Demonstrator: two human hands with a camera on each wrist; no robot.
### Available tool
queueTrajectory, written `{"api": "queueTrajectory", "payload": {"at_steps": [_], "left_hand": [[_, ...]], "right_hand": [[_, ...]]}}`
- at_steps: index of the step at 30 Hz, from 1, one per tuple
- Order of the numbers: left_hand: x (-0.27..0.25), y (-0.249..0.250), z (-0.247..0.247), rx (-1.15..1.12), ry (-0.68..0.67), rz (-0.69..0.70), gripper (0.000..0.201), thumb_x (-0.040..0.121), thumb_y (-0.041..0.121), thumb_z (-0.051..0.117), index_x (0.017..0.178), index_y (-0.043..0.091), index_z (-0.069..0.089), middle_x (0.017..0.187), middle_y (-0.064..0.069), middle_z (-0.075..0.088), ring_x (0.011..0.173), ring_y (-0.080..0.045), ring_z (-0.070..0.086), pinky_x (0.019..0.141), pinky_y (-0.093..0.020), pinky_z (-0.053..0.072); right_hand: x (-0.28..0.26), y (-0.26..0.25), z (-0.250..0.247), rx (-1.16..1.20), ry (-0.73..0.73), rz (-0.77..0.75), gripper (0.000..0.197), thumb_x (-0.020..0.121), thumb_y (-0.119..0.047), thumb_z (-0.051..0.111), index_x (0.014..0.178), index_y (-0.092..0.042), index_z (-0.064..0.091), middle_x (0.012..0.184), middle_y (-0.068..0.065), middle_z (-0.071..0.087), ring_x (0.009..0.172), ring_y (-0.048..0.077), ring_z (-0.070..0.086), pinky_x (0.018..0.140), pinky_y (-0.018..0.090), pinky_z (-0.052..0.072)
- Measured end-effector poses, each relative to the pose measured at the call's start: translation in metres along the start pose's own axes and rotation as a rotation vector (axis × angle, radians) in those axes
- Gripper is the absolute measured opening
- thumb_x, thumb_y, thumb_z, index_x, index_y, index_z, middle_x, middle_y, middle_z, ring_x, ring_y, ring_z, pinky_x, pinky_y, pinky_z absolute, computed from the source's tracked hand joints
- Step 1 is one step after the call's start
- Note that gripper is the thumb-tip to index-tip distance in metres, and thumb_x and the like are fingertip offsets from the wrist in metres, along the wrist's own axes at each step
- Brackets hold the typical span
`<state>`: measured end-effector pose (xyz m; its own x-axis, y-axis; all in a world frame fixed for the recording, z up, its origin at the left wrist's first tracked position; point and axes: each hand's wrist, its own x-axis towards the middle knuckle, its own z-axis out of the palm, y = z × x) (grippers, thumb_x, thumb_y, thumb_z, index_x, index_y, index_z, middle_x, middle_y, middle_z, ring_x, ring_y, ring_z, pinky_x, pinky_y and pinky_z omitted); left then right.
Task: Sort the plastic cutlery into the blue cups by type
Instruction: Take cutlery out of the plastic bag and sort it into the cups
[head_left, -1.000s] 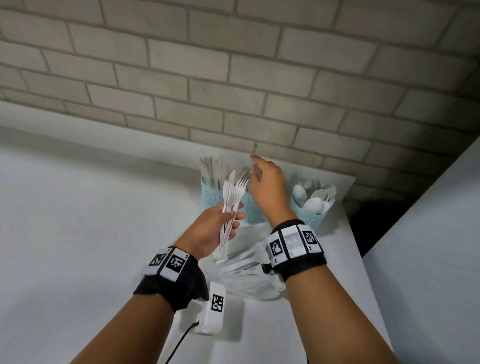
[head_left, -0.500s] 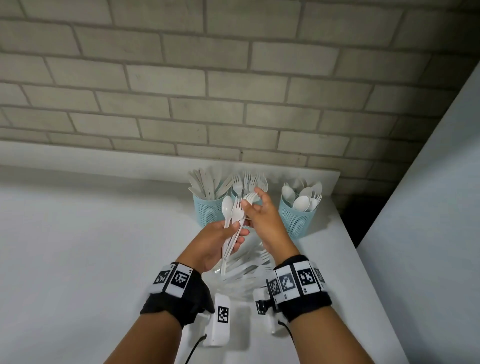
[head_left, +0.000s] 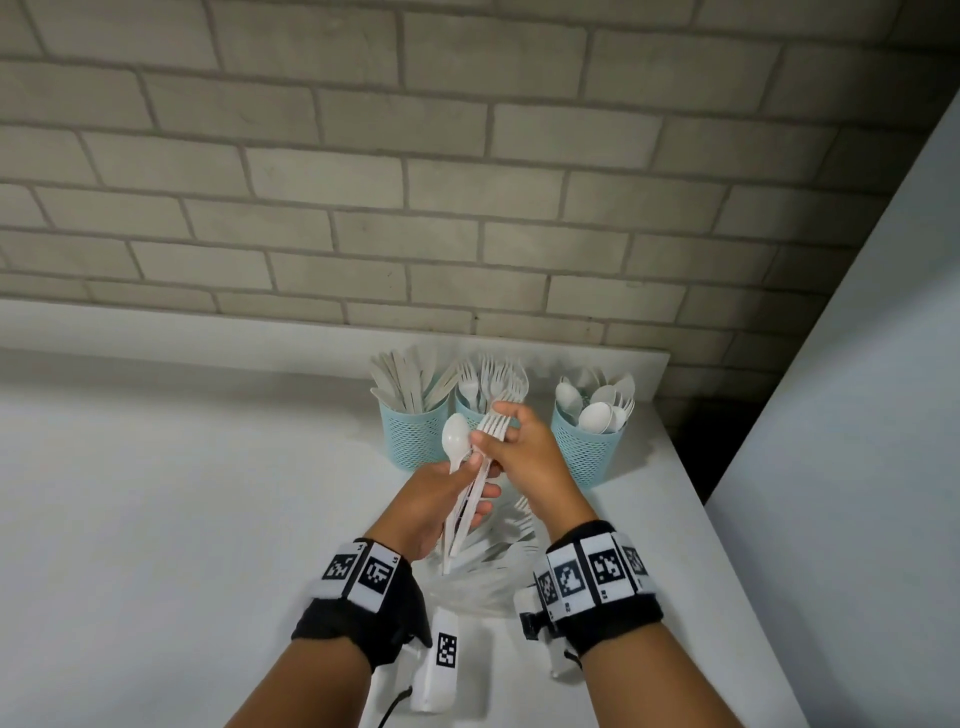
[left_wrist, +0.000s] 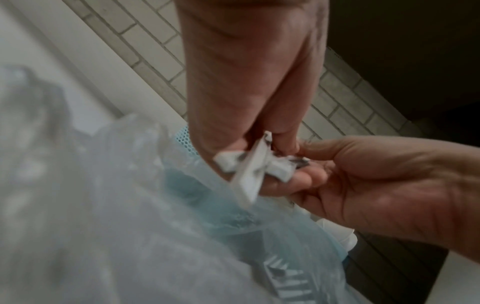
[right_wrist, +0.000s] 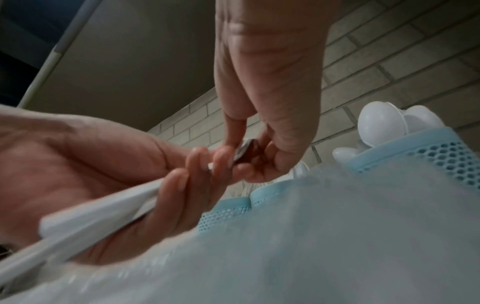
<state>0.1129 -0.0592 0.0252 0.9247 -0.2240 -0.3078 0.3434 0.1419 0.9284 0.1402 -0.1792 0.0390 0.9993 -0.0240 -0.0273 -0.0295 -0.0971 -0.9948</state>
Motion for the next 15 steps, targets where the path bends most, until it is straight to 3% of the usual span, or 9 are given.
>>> {"api": "queueTrajectory", "payload": {"at_steps": [3, 6, 9, 11, 15], "left_hand": [[0.002, 0.001, 0.0, -0.037, -0.036, -0.018, 0.038, 0.098, 0.033, 0.043, 0.107, 0.0, 0.061, 0.082, -0.011, 0.067, 0.058, -0.013, 0.065, 0.055, -0.02, 0.054], [0.004, 0.002, -0.003, -0.064, -0.008, -0.03, 0.036, 0.1, 0.032, 0.037, 0.099, 0.004, 0.059, 0.086, -0.012, 0.068, 0.062, -0.013, 0.069, 0.056, -0.02, 0.055], [0.006, 0.003, -0.006, -0.043, 0.048, -0.043, 0.038, 0.1, 0.034, 0.036, 0.098, 0.007, 0.062, 0.081, -0.006, 0.068, 0.057, -0.009, 0.062, 0.05, -0.015, 0.047], [0.007, 0.004, -0.007, -0.006, 0.07, -0.038, 0.037, 0.1, 0.037, 0.037, 0.099, 0.01, 0.062, 0.074, -0.001, 0.061, 0.05, -0.005, 0.045, 0.042, -0.012, 0.034], [0.01, 0.008, -0.004, 0.012, 0.064, -0.011, 0.034, 0.099, 0.04, 0.036, 0.115, 0.013, 0.051, 0.072, 0.001, 0.05, 0.052, -0.006, 0.03, 0.041, -0.013, 0.023]], "right_hand": [[0.015, -0.012, -0.011, 0.107, 0.086, 0.024, 0.038, 0.087, -0.002, 0.061, 0.122, -0.009, 0.048, 0.109, 0.013, 0.065, 0.087, 0.022, 0.066, 0.072, 0.031, 0.057], [0.032, -0.037, -0.024, 0.19, 0.242, -0.091, 0.034, 0.087, -0.001, 0.059, 0.118, -0.01, 0.049, 0.101, 0.009, 0.066, 0.082, 0.02, 0.067, 0.081, 0.039, 0.057], [0.045, -0.061, -0.028, 0.318, 0.415, -0.334, 0.032, 0.089, 0.0, 0.057, 0.108, -0.024, 0.047, 0.101, 0.01, 0.066, 0.077, 0.015, 0.067, 0.074, 0.028, 0.056], [0.054, -0.063, -0.022, 0.262, 0.492, -0.443, 0.033, 0.089, -0.004, 0.058, 0.107, -0.029, 0.045, 0.105, 0.013, 0.068, 0.085, 0.018, 0.068, 0.074, 0.02, 0.053], [0.07, -0.04, -0.004, 0.05, 0.497, -0.467, 0.033, 0.091, -0.006, 0.054, 0.121, -0.016, 0.045, 0.1, 0.01, 0.066, 0.085, 0.017, 0.065, 0.066, 0.008, 0.047]]}}
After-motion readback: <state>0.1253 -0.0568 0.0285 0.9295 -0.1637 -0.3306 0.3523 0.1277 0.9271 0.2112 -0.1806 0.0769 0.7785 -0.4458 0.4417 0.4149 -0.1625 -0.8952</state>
